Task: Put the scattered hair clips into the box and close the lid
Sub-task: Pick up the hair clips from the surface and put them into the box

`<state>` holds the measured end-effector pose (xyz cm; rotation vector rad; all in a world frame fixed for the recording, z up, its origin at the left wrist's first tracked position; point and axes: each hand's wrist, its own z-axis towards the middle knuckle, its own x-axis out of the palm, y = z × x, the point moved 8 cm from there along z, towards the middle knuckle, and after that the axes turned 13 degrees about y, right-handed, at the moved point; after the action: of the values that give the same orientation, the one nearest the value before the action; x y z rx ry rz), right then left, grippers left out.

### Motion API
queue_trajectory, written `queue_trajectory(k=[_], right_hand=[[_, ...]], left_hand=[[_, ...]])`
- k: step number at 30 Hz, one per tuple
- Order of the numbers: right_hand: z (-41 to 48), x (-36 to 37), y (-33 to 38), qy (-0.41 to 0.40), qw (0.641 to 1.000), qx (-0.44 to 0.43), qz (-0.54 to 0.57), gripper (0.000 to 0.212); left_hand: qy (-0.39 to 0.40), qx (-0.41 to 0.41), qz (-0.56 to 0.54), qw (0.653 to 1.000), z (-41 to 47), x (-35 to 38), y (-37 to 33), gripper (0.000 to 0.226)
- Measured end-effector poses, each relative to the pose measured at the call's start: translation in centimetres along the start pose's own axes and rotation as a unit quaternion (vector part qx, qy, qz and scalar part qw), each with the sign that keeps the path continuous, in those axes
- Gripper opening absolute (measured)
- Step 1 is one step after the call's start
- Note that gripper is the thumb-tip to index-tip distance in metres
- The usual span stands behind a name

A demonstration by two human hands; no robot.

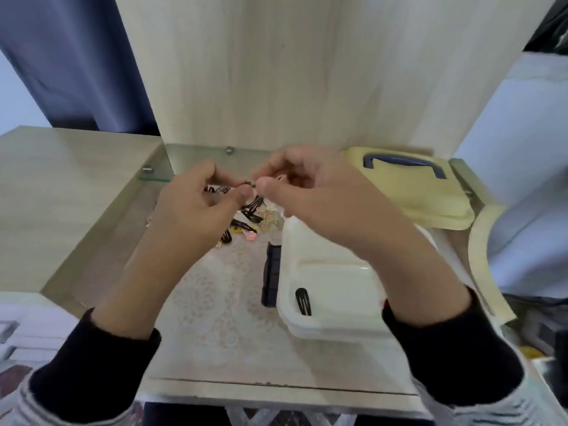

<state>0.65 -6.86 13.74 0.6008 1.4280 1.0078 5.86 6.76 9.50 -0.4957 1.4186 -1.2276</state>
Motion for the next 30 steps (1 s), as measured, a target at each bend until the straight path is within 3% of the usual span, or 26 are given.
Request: queue_trajectory(k=[4,9,12,19,25,30], right_hand=[[-2.2,-4.1,-2.1,0.121,0.992,0.033,0.006,0.011],[-3.6,-5.9,-7.6,0.206,0.959,0.149,-0.126,0.010],[-4.1,-5.7,-10.7,0.245,0.916,0.208,-0.239,0.006],[-4.6,-4.0,-16.1,0.292,0.826,0.261,-0.404,0.019],[-4.9,-3.2,-19.5,0.304,0.756,0.280,-0.507,0.023],[-4.9,-2.6,-19.3,0.285,0.732,0.231,-0.574,0.024]], left_hand=[[0.102,-0.028,-0.003,0.994,0.9,3.6,-2.7,0.011],[0.238,-0.012,0.180,0.954,2.8,9.7,-3.6,0.009],[0.285,0.013,0.291,0.913,3.7,12.8,-3.3,0.006],[0.306,0.066,0.485,0.816,4.3,17.3,-2.3,0.016],[0.357,0.019,0.573,0.738,3.7,18.8,-0.6,0.016],[0.381,0.012,0.629,0.678,2.9,19.6,0.1,0.019]])
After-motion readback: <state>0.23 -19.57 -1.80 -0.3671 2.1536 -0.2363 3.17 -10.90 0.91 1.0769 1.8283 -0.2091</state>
